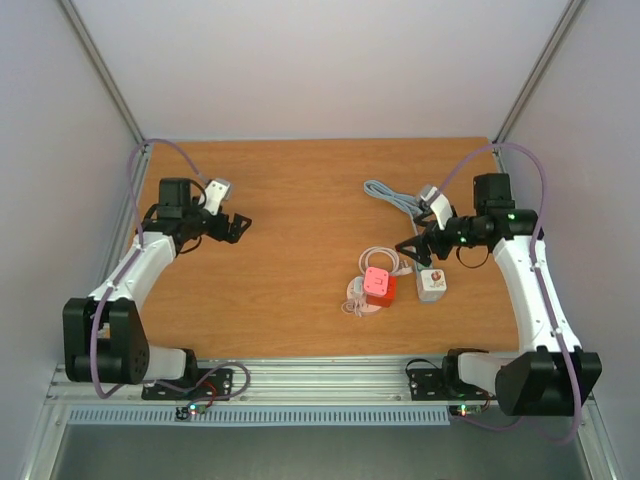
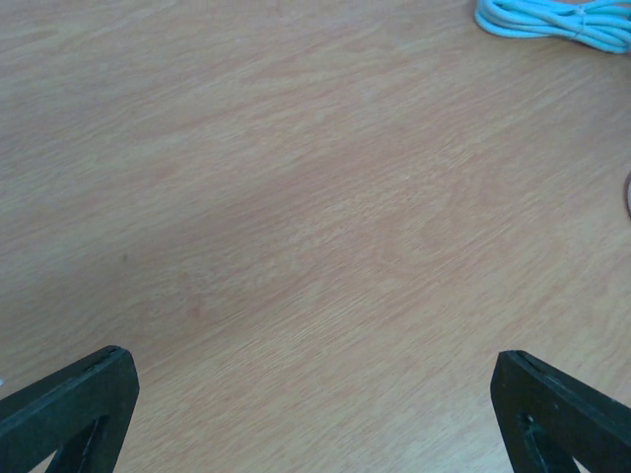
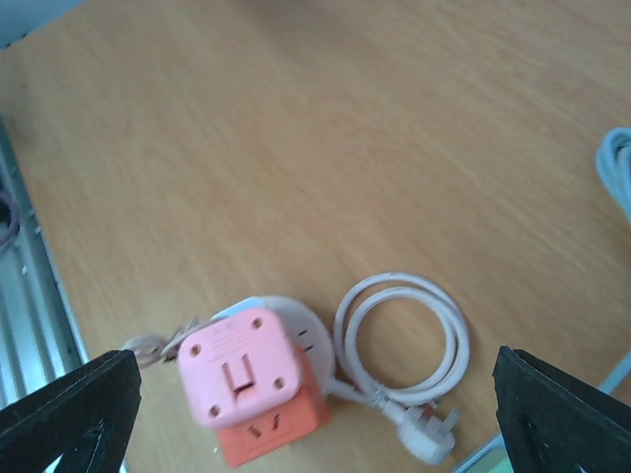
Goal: Pull the plug off the socket
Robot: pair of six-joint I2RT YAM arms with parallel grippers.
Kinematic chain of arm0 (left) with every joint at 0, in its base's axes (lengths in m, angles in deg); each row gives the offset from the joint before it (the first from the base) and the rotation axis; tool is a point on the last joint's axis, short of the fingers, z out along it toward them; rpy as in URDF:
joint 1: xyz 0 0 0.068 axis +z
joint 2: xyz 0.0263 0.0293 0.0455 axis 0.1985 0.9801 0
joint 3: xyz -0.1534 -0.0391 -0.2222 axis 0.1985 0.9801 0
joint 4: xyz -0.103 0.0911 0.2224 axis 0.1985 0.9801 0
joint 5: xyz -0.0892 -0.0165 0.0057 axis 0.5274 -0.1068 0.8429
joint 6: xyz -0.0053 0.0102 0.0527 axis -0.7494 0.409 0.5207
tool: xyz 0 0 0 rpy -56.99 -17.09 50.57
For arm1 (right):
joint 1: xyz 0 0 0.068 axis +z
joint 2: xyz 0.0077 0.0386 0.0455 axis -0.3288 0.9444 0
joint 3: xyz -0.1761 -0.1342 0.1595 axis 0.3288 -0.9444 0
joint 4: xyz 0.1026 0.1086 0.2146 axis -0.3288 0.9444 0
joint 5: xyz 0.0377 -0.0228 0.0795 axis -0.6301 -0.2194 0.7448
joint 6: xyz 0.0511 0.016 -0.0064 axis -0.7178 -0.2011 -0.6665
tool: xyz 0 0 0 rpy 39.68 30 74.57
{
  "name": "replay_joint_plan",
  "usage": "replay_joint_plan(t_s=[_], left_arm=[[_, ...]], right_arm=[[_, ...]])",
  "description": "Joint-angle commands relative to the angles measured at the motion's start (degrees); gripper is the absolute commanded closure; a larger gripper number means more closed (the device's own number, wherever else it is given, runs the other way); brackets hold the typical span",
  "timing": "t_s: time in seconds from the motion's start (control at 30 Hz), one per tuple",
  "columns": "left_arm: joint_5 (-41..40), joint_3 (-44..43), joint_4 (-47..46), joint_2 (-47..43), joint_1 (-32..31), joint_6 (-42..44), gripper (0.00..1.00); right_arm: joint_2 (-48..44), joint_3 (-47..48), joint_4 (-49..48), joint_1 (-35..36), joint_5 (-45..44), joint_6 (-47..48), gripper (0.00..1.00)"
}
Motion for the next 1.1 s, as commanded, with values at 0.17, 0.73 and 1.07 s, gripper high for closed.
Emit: replay_joint_plan(t_s=[0.17, 0.73, 1.07], left_arm=[[1.76, 1.02, -5.41, -2.58, -1.0, -0.52, 0.0], [3.34, 1.5, -8.42, -4.42, -1.18, -3.27, 0.0], [3.65, 1.76, -8.74, -5.26, -1.14, -3.72, 0.0]], right_arm=[[-6.6, -6.71, 11.67, 1.2, 1.38, 16.25, 0.01], [-7.89, -19.18, -1.08, 10.58, -8.87, 11.69, 0.05], [-4.25, -21.25, -8.08, 12.88, -14.12, 13.28, 0.05]])
